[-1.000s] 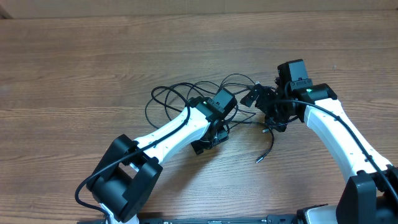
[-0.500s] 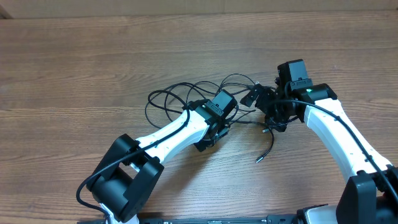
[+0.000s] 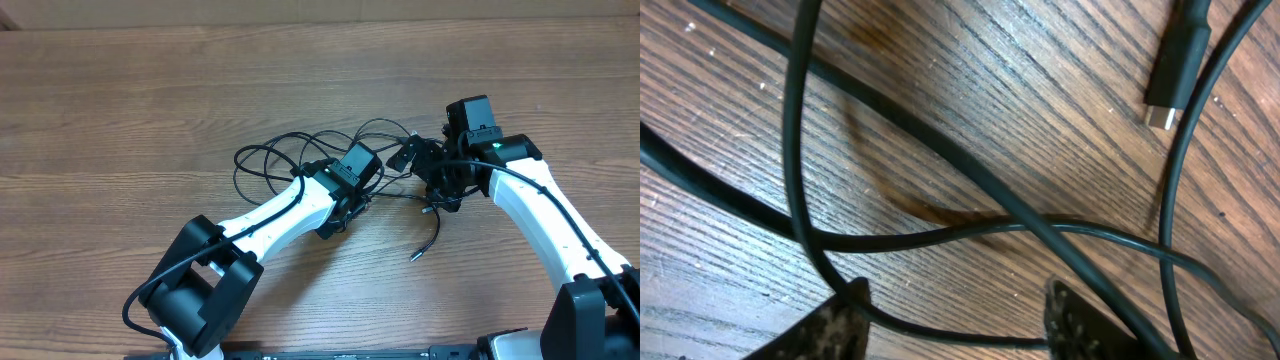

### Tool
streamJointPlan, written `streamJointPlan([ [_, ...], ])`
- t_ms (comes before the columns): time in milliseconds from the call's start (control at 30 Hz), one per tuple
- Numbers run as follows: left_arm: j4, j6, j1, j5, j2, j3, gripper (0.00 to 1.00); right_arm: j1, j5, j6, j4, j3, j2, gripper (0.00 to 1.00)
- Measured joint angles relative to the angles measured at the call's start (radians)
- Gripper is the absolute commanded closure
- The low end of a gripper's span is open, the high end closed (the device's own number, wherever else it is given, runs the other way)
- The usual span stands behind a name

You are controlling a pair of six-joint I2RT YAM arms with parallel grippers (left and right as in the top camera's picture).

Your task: Untangle cables

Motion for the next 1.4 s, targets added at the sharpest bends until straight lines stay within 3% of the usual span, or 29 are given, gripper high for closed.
streamJointPlan([
  [300,0.003,-0.025,0.000,-0.003,0.007,0.000,0.52,0.000,0.000,0.000,0.000,0.000,0.000,0.00],
  [567,0.035,-0.039,0.000,0.016,0.027,-0.001,0.78,0.000,0.000,0.000,0.000,0.000,0.000,0.00],
  [800,0.036,0.036,0.009,0.066,0.027,-0.001,0.96,0.000,0.000,0.000,-0.001,0.000,0.000,0.00],
  [1000,0.027,0.161,0.035,0.111,0.027,0.004,0.96,0.000,0.000,0.000,0.000,0.000,0.000,0.00],
  [1400,-0.051,0.629,0.109,0.307,-0.086,0.146,0.96,0.000,0.000,0.000,-0.001,0.000,0.000,0.00],
])
